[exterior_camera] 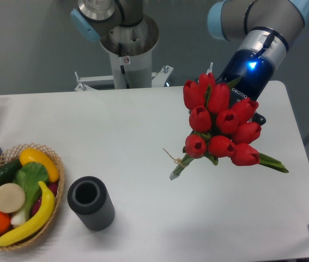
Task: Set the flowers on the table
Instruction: 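Hold the red tulip bouquet in the gripper and rotate it upright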
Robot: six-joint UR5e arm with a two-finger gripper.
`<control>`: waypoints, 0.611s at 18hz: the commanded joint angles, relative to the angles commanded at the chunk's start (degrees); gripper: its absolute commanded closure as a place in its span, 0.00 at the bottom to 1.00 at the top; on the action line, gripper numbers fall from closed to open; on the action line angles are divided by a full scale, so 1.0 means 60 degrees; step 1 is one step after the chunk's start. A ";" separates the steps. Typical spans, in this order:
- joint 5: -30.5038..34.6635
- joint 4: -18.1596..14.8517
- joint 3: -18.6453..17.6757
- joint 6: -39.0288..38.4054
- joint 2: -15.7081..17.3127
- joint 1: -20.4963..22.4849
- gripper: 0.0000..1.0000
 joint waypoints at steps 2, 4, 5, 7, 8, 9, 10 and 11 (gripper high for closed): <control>0.0044 -0.0015 -0.0073 0.0029 0.0087 -0.0015 0.55; 0.0466 -0.0044 0.0029 -0.0029 0.0117 -0.0015 0.55; 0.0715 -0.0044 -0.0029 -0.0029 0.0175 -0.0015 0.55; 0.1111 -0.0073 -0.0073 -0.0073 0.0351 -0.0015 0.56; 0.1345 -0.0073 -0.0073 -0.0160 0.0395 -0.0015 0.56; 0.1609 -0.0073 -0.0073 -0.0248 0.0468 -0.0044 0.56; 0.1959 -0.0088 -0.0073 -0.0278 0.0570 -0.0044 0.56; 0.2340 -0.0102 -0.0073 -0.0293 0.0673 -0.0044 0.56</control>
